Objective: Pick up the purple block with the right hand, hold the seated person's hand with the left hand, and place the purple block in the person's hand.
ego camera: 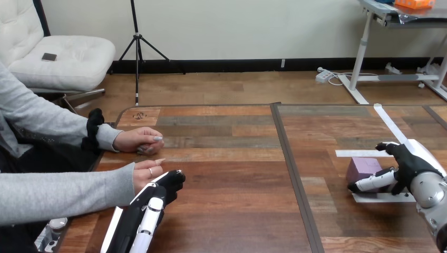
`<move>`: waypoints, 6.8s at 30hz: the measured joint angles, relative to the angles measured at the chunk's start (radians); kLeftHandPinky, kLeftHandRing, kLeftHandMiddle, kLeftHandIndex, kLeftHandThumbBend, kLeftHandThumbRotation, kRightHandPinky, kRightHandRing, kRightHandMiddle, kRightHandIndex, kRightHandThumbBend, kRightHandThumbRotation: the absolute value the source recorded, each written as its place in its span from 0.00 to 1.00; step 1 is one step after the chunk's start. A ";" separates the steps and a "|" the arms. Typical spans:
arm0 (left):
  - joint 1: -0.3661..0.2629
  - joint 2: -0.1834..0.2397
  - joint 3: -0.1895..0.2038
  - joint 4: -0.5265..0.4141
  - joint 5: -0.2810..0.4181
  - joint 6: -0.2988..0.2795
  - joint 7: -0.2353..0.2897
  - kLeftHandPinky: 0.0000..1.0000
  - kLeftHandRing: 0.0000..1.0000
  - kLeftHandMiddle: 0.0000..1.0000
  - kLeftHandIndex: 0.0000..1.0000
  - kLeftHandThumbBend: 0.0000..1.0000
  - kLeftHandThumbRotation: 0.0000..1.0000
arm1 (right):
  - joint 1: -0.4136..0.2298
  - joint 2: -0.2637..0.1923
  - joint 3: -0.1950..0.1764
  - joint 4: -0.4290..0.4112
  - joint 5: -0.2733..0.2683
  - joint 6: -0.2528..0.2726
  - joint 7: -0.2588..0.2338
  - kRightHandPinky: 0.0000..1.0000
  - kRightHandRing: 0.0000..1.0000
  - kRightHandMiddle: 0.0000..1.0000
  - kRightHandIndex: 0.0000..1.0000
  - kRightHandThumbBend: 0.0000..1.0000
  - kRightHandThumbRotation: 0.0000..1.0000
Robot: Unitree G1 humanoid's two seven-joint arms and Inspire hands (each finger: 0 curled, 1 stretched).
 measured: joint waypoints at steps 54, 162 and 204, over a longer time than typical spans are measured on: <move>-0.002 0.000 -0.001 0.001 0.012 -0.008 0.015 0.86 0.84 0.80 0.73 0.30 0.87 | 0.001 0.104 0.028 0.000 -0.018 -0.153 -0.064 0.51 0.54 0.57 0.58 0.88 0.00; -0.003 0.001 -0.001 0.000 0.030 -0.006 0.029 0.84 0.82 0.77 0.61 0.27 0.92 | 0.002 0.052 0.066 -0.032 -0.067 -0.327 -0.046 0.40 0.43 0.47 0.46 0.81 0.00; -0.006 0.049 0.001 -0.069 0.079 -0.058 0.007 0.68 0.77 0.76 0.69 0.69 0.62 | 0.002 0.022 0.070 -0.120 -0.072 -0.440 -0.014 0.41 0.43 0.46 0.45 0.81 0.00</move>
